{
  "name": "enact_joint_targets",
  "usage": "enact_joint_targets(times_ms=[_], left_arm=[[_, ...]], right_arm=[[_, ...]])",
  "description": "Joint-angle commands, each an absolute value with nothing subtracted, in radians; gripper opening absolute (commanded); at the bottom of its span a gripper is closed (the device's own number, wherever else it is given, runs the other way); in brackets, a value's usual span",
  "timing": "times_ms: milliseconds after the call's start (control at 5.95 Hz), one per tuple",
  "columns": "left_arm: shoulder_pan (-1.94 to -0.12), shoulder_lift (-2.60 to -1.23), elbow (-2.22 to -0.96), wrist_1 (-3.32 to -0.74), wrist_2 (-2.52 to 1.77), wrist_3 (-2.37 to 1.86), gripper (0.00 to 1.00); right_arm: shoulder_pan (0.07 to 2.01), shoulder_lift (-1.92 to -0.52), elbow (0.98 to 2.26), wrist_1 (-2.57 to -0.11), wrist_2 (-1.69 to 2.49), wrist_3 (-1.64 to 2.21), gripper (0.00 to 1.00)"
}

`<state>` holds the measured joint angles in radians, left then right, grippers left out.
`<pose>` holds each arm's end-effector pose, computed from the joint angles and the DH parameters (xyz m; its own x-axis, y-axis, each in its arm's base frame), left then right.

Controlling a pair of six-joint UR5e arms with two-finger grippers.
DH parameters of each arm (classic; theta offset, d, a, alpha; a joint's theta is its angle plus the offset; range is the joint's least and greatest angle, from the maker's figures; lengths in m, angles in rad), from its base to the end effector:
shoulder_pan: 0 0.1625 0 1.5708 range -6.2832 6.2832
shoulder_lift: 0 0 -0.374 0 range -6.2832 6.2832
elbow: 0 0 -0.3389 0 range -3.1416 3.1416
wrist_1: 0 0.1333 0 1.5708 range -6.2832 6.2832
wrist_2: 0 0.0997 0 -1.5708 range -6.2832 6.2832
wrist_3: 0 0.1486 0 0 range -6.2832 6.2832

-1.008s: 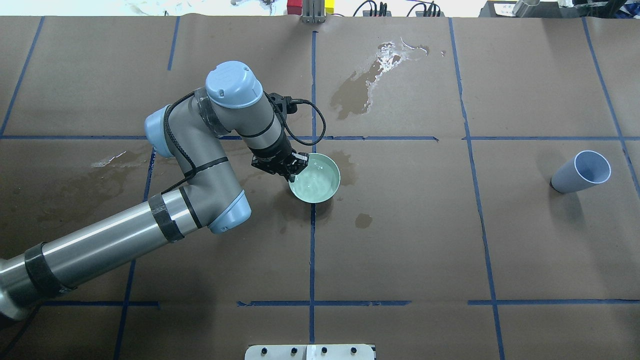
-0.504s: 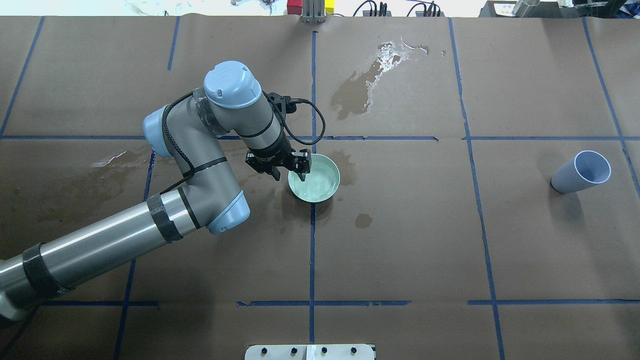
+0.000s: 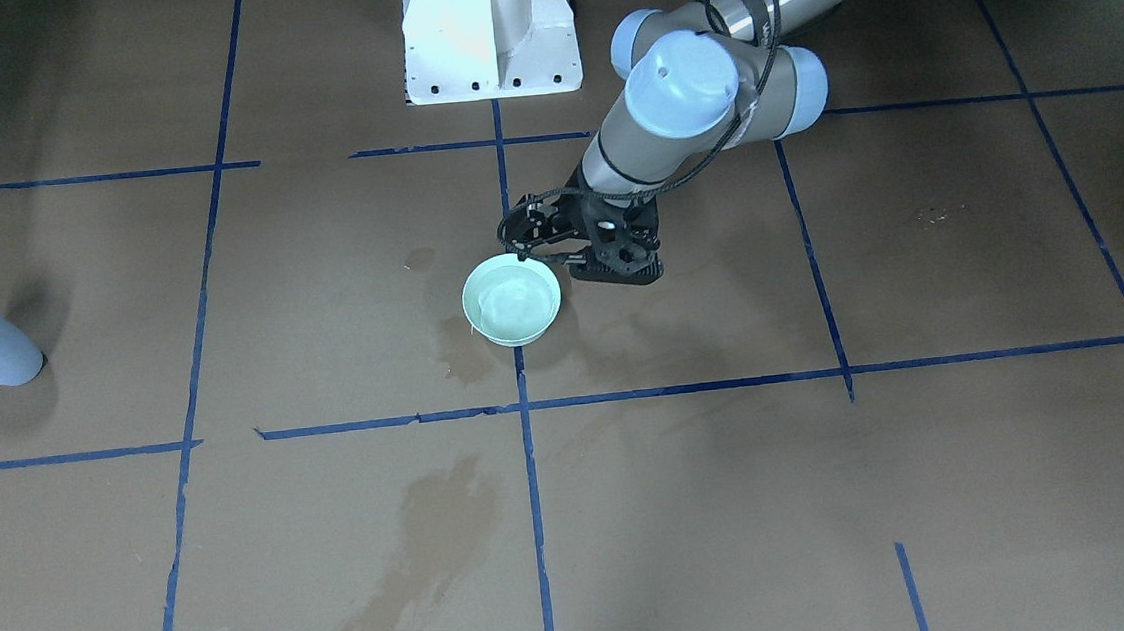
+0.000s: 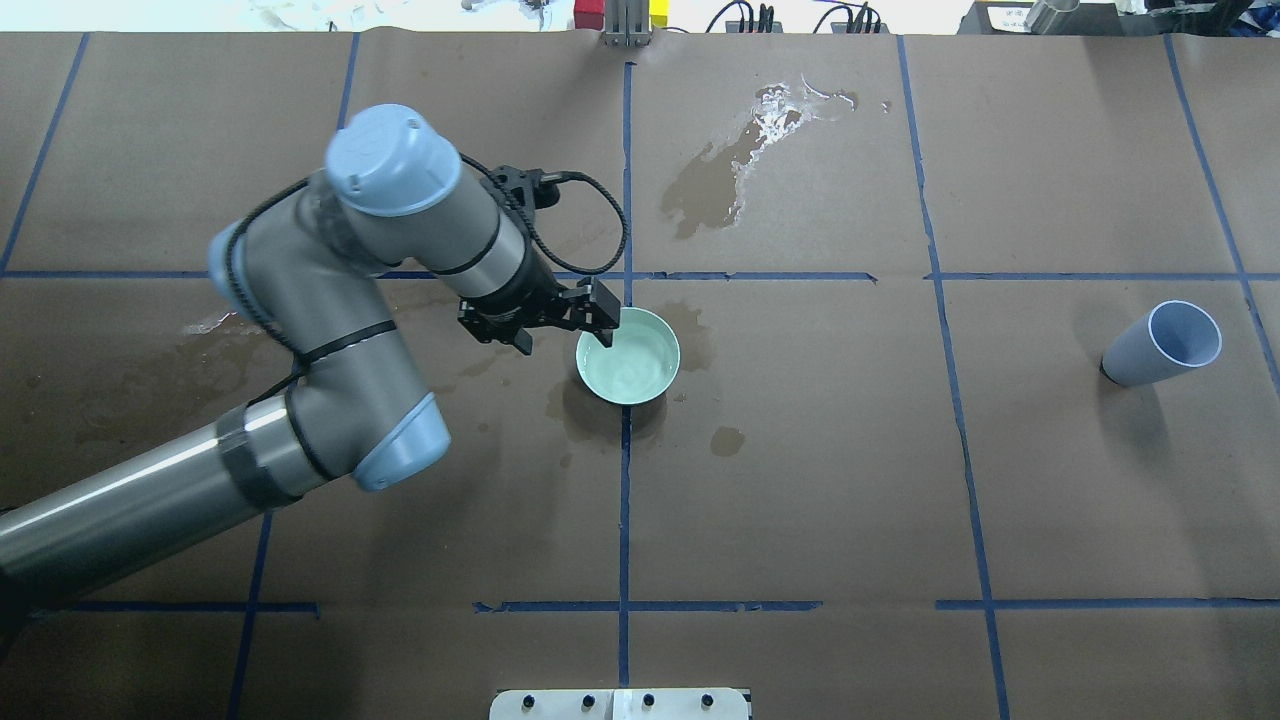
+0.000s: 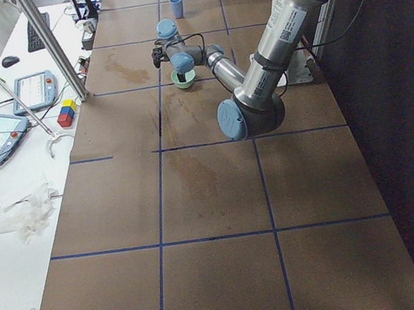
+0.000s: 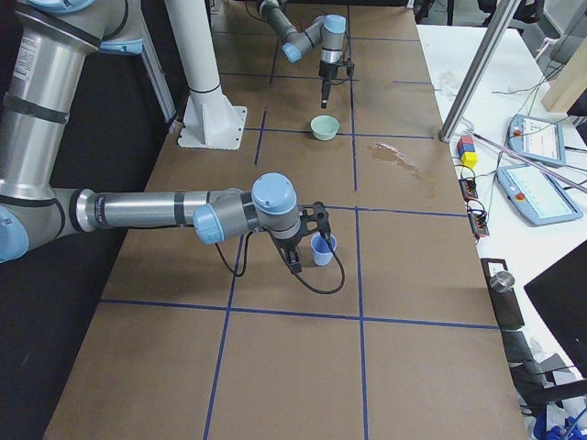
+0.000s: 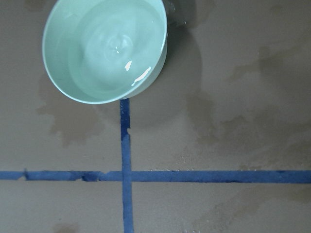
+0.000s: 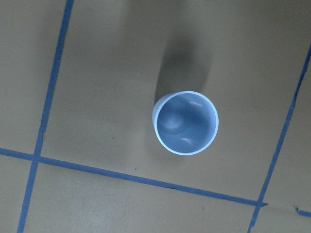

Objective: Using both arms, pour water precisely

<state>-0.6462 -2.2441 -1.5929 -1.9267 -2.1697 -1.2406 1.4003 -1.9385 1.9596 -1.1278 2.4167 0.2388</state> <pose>0.4887 -0.4306 0.2121 0.4095 0.0266 -0.9119 -0.0276 0.9995 0.0167 -0.0355 -0.3365 0.5478 0.6156 -0.2217 0.7563 0.0063 0.9610 0.2766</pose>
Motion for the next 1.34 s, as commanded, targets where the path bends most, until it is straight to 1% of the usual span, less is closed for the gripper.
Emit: enact_joint_targets(times_ms=[0, 168, 336, 672, 840, 1008, 1176], left_arm=[[-0.660, -2.148, -1.725, -1.924, -2.158, -1.256, 1.00], [-0.670, -2.129, -1.749, -1.924, -2.158, -1.256, 1.00], [-0.672, -2.112, -1.765, -1.924, -2.157, -1.256, 1.00], [-0.675, -2.111, -1.767, -1.924, -2.157, -1.256, 1.00], [-0.676, -2.111, -1.770, -1.924, -2.157, -1.256, 1.00], [-0.681, -2.111, -1.776, -1.924, -2.157, -1.258, 1.00], [-0.684, -2.094, -1.795, -1.924, -2.157, -1.258, 1.00]], right_arm=[[1.212, -1.976, 1.953, -0.773, 2.247, 0.668, 0.99], [1.140, -1.986, 1.939, -0.639, 2.162, 0.833, 0.99], [1.015, -2.009, 1.924, -0.523, 1.964, 0.968, 0.99], [0.764, -2.067, 1.896, -0.398, 1.596, 1.078, 1.00], [0.604, -2.086, 1.838, -0.321, 1.319, 1.133, 1.00], [0.430, -2.086, 1.780, -0.296, 1.031, 1.185, 1.00], [0.357, -2.085, 1.766, -0.296, 0.915, 1.240, 1.00]])
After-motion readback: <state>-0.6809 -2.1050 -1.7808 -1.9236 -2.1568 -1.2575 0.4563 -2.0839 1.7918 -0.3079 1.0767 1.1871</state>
